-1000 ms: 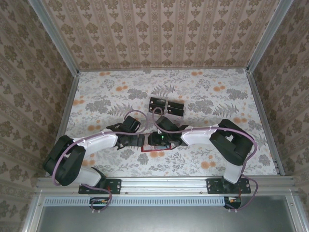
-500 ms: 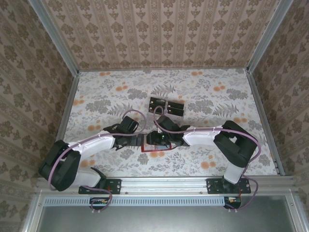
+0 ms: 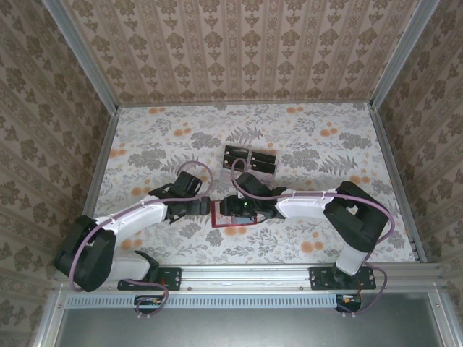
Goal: Put the credit cards into the card holder
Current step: Insert the credit card into the card slot.
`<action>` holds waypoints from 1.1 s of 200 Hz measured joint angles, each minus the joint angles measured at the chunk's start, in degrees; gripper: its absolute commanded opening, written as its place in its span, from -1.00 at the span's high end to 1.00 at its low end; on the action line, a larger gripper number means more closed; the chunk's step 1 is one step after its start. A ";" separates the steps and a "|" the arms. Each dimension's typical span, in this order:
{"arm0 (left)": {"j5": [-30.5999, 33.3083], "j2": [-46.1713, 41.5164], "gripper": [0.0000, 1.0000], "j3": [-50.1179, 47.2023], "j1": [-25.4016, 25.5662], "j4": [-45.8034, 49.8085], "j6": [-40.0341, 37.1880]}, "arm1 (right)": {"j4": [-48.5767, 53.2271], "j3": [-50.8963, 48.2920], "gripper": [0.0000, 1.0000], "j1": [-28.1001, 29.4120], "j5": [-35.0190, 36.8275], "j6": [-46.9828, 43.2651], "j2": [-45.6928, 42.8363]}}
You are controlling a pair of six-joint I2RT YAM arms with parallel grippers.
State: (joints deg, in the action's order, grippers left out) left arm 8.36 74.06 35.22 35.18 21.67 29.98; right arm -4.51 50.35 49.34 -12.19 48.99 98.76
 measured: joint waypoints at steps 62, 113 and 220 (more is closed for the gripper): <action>0.00 0.00 -1.00 -0.26 -0.04 0.22 0.00 | -0.02 0.07 -0.08 0.02 -0.02 0.02 1.92; -0.13 0.00 -1.00 -0.85 -0.04 0.17 0.00 | -0.02 1.03 -0.08 0.13 -0.24 0.00 2.86; -0.96 0.00 -1.00 -0.87 -0.04 -0.48 0.00 | 5.60 1.79 -0.19 -0.48 1.55 -2.86 -4.26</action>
State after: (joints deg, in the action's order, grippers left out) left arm 7.40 74.06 34.35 35.14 21.19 29.98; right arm 1.08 52.14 48.86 -10.63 46.13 94.50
